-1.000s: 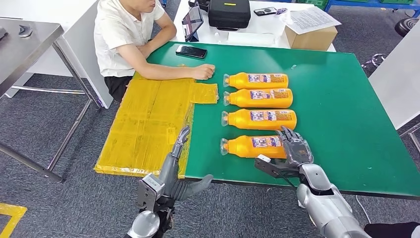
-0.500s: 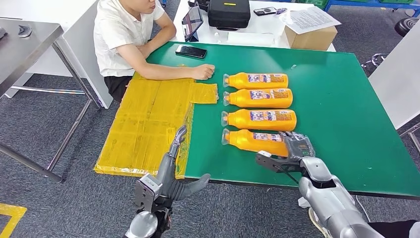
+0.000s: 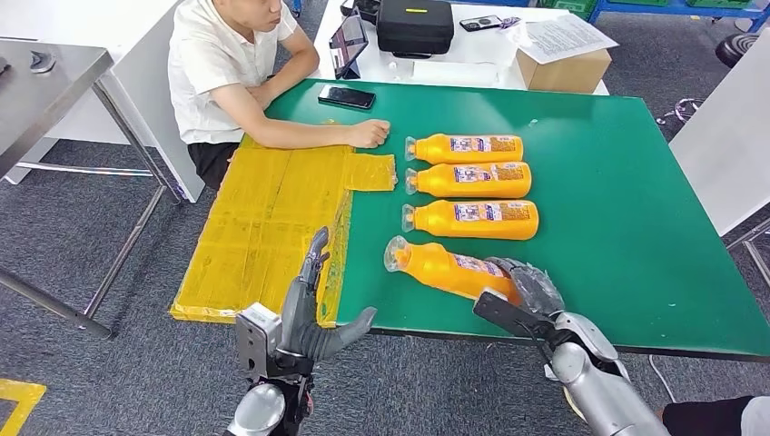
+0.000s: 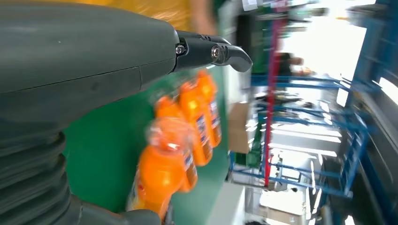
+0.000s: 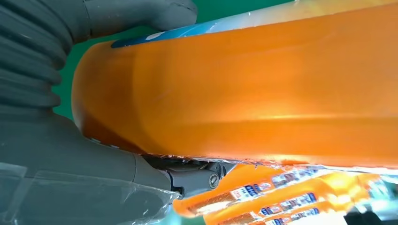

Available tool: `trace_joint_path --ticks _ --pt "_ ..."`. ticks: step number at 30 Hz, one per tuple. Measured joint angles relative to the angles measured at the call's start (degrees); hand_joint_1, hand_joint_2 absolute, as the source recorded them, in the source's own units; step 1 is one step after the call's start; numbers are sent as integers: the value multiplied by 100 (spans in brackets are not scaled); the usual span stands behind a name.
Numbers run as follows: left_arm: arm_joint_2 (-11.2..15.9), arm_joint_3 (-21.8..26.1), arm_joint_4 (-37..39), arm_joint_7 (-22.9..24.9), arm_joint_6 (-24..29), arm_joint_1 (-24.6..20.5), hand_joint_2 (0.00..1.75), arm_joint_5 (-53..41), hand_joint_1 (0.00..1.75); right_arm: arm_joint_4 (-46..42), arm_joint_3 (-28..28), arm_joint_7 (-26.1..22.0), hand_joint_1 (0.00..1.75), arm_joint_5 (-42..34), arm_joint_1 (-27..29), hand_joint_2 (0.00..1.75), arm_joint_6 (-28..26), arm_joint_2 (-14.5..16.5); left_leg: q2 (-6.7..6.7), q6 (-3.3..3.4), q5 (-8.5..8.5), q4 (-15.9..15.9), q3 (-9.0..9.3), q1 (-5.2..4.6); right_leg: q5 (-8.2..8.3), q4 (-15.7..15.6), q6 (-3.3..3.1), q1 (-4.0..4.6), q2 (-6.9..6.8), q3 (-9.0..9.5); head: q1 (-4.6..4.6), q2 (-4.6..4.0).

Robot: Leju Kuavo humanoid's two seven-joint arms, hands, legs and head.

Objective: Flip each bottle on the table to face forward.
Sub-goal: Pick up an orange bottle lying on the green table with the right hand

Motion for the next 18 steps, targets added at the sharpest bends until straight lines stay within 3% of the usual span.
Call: trace_joint_path --ticks 3,7,18 --pt "-59 103 113 352 -259 49 175 909 0 -338 -112 -171 175 -376 238 175 -13 207 2 0 2 0 -11 -1 1 2 1 -1 0 -9 -2 0" --pt "-67 116 254 399 -503 124 175 1689 0 -708 -207 -339 175 -767 438 175 -182 453 -12 5 10 0 -42 -1 0 4 2 -1 -8 -32 -2 0" --pt "40 -38 183 462 -838 254 175 2429 0 -1115 -341 -434 175 -1088 518 175 -394 828 -14 6 10 0 -74 -5 0 4 3 -4 -10 -61 -2 0"
